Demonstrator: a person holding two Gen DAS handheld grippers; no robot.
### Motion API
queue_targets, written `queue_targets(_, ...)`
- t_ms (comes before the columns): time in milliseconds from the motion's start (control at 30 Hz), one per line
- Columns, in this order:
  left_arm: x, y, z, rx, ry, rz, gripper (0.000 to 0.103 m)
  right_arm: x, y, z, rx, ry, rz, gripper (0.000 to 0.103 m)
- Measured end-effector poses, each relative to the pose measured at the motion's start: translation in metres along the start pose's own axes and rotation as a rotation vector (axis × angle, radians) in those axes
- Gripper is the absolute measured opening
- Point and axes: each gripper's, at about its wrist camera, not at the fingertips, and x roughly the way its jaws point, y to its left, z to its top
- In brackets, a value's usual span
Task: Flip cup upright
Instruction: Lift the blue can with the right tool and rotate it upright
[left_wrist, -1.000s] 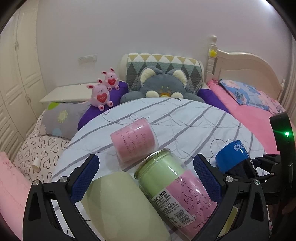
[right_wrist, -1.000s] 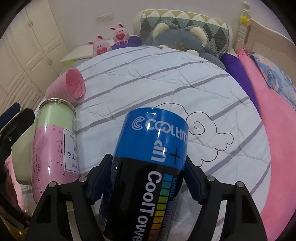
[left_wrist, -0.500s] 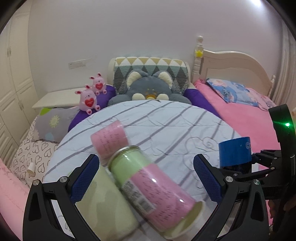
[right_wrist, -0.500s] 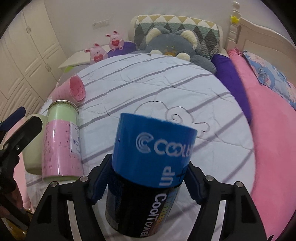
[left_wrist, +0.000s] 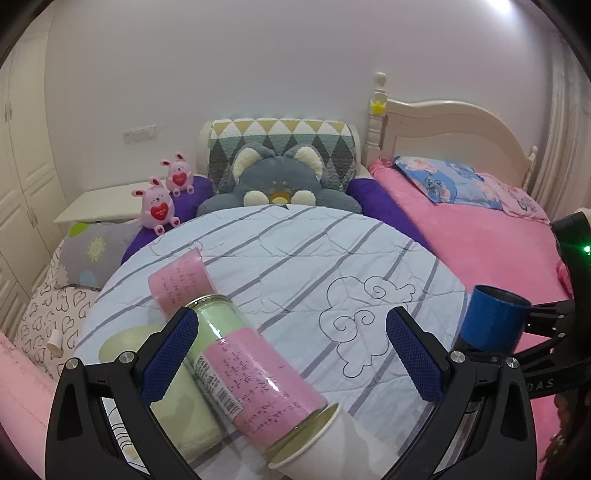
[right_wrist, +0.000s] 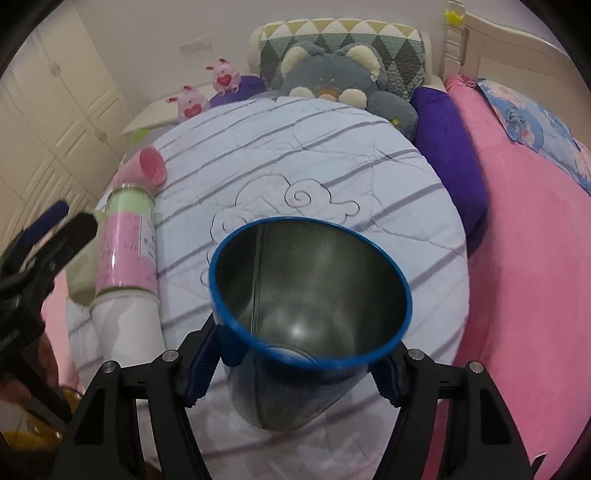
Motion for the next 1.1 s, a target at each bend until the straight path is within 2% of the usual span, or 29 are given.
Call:
queue_targets(100, 0.001, -0.005, 0.001, 0.002, 0.000, 0.007, 0.103, 0.010, -0.003, 0.002, -0.021, 0.036, 0.010, 0.071)
queue_targets(200, 0.005, -0.007, 0.002, 0.005, 0.011, 0.018, 0.103, 0.019, -0.008, 0.010, -0.007, 0.013, 0.031, 0.071)
queue_targets(367, 0.012, -0.013, 0.005, 0.012, 0.025, 0.025, 0.103, 0.032, -0.009, 0.015, -0.004, -0.009, 0.011, 0.071)
queue_targets(533, 0.016, -0.017, 0.005, 0.016, 0.048, 0.023, 0.103, 0.057, -0.018, 0.010, 0.051, 0.047, 0.092, 0.070)
queue_targets(700, 0.017, -0.017, 0.005, 0.018, 0.061, 0.027, 0.103, 0.052, -0.020, -0.002, 0.098, 0.049, 0.112, 0.070)
queue_targets(800, 0.015, -0.013, 0.005, 0.008, 0.058, 0.014, 0.103, 0.044, -0.023, -0.012, 0.188, 0.044, 0.163, 0.070)
queue_targets(1000, 0.010, -0.012, 0.003, 0.022, 0.065, 0.002, 0.103, 0.038, -0.006, -0.030, 0.210, 0.054, 0.166, 0.068)
queue_targets(1100, 0.006, -0.015, 0.001, 0.027, 0.063, -0.016, 0.103, 0.035, 0.004, -0.036, 0.179, 0.058, 0.117, 0.068)
